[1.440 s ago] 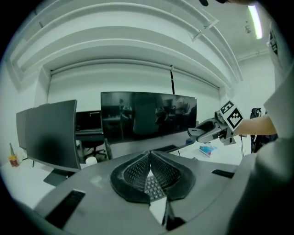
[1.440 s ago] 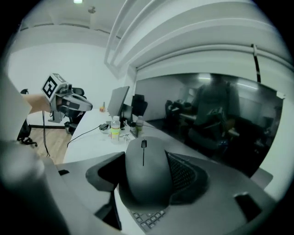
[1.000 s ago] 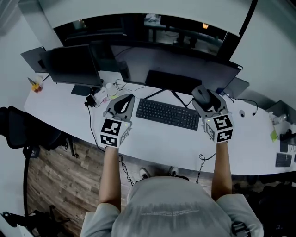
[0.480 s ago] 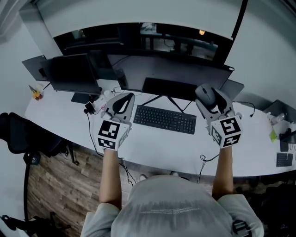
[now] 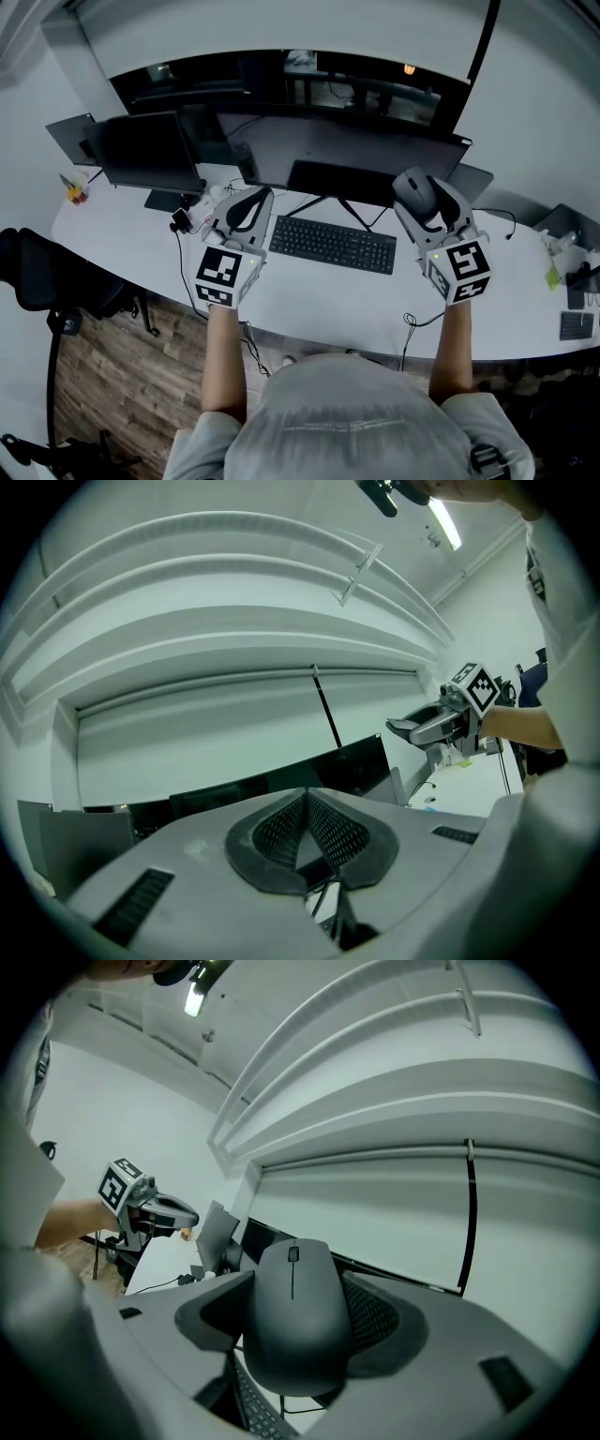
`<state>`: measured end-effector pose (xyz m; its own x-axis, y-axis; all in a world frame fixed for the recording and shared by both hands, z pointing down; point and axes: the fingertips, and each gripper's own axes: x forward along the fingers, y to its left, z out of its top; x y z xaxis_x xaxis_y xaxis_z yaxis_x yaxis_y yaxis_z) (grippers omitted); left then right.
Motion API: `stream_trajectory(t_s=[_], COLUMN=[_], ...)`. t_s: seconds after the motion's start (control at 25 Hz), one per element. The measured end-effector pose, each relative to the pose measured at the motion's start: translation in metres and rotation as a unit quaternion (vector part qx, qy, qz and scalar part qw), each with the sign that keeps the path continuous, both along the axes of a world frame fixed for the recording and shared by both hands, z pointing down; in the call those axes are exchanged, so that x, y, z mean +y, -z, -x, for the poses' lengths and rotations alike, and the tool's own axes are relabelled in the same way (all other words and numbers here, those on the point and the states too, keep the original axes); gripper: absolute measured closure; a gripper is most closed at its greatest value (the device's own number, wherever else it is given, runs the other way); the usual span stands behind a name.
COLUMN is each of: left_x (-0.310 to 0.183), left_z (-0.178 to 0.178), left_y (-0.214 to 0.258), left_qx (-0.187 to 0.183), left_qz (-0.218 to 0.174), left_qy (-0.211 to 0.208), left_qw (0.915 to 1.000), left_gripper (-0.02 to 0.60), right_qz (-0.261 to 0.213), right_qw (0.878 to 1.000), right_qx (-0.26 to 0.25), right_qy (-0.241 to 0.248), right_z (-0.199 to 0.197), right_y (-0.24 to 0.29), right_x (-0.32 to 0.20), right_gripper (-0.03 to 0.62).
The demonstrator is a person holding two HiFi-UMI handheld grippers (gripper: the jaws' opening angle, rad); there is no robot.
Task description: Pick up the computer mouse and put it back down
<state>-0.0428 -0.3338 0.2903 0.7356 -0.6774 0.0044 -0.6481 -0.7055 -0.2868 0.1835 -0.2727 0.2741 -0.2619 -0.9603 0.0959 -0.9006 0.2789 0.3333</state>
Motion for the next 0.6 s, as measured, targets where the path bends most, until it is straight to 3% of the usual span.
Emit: stream_trajectory(t_s=[0.6], left_x=[-0.001], left_z=[0.009], left_y=[-0.011], left_qx=[-0.004], left_qz=[0.008], left_qy=[0.003], left_qw=[1.0], left_gripper=[0.568], right_qz=[0.012], right_qw=[1.0], right_qx=[0.006], right_qy=[0.006], right_z=[0.01], right_y=[-0.009], right_x=[-0.003], right_gripper=[0.302])
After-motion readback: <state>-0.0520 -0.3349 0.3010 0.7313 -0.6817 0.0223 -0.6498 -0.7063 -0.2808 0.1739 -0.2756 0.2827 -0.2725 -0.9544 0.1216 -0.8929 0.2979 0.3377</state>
